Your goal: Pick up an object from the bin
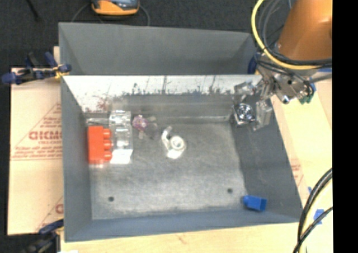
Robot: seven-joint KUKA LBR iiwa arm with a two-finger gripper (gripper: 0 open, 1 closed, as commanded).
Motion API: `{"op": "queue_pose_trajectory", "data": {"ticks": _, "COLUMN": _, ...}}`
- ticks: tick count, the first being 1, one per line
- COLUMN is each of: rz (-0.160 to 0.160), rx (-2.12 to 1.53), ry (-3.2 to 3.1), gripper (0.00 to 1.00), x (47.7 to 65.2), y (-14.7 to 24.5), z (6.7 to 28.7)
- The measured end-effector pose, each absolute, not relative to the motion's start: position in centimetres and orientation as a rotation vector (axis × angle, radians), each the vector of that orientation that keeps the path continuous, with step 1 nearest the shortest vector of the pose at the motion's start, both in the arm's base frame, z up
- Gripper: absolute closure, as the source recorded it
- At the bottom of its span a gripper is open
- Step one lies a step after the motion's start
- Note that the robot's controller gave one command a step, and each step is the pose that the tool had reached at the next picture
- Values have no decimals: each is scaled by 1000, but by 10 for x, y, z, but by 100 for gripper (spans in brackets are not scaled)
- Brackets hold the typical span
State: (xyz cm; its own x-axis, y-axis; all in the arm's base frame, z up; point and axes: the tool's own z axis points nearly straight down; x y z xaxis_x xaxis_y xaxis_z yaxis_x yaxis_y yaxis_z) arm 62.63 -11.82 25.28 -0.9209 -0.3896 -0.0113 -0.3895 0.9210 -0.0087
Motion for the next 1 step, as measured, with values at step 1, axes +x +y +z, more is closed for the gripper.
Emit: {"op": "queue_pose_trajectory", "data": {"ticks": 1, "rz": 1, "rx": -561, "ry": 3084, "gripper": 100, "x": 650, "y": -97, "z": 232}}
